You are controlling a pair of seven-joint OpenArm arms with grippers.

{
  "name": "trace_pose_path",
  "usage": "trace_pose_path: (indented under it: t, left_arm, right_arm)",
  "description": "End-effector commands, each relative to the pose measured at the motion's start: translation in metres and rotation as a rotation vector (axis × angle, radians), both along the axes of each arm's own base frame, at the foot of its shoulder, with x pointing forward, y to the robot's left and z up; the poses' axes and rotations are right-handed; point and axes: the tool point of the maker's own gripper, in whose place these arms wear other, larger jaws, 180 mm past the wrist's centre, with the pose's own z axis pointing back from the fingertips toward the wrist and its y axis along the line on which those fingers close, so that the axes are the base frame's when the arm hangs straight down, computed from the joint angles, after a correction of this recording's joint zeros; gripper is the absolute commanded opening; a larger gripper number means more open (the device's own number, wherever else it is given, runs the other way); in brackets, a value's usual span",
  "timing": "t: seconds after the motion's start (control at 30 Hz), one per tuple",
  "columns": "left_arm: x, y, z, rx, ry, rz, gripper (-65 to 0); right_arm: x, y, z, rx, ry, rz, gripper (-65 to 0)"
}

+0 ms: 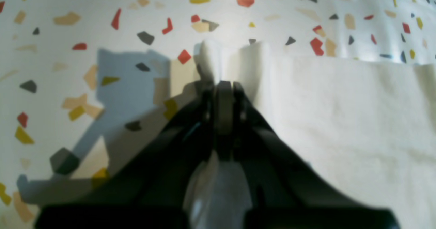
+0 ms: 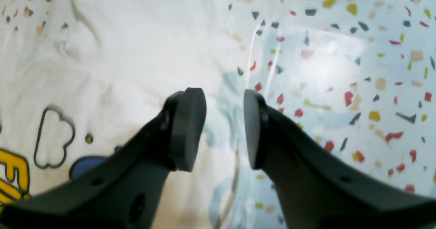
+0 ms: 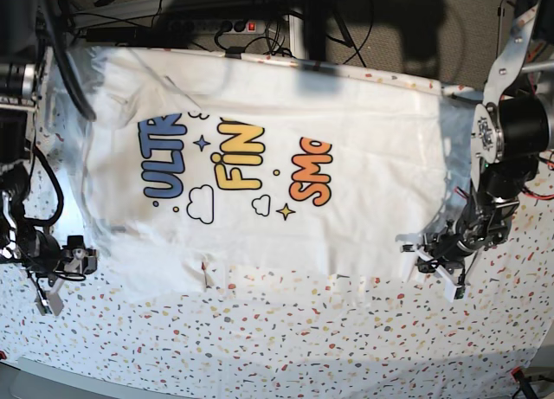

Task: Fold the T-shirt properly
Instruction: 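Grasp the hem corners with both grippers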

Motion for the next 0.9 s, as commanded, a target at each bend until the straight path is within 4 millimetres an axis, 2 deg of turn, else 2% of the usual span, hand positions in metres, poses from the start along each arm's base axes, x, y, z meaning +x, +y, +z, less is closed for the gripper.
trace_pose_path:
  t: [0.0, 0.07, 0.13, 0.27, 0.47, 0.67, 0.87]
  left_arm:
    - [0.012, 0.004, 0.015, 0.007, -0.03, -0.001, -65.0]
    - [0.013, 0.004, 0.016, 0.006, -0.036, 0.0, -65.0]
    - [0.013, 0.004, 0.016, 0.006, -0.036, 0.0, -65.0]
    - [0.013, 0.004, 0.016, 0.005, -0.037, 0.0, -65.0]
    - [0.014, 0.004, 0.017, 0.004, -0.042, 0.001, -65.0]
    - [0.014, 0.004, 0.017, 0.005, -0.042, 0.001, -65.0]
    - [0.014, 0.004, 0.017, 0.005, -0.042, 0.001, -65.0]
  right_arm:
    - [0.018, -0.012, 0.028, -0.028, -0.071, -0.009, -37.1]
    - [0.026, -0.021, 0.024, -0.069, -0.057, -0.017, -29.0]
    - [0.03, -0.028, 0.018, -0.095, -0.03, -0.027, -25.8]
    - [0.029, -0.035, -0.003, -0.066, 0.015, -0.067, -25.8]
    - [0.027, -0.017, -0.034, 0.012, 0.029, -0.084, -26.0]
    - [0.028, -0.013, -0.047, -0.078, 0.037, -0.065, -26.1]
    - [0.024, -0.015, -0.056, -0.093, 0.045, -0.099, -27.5]
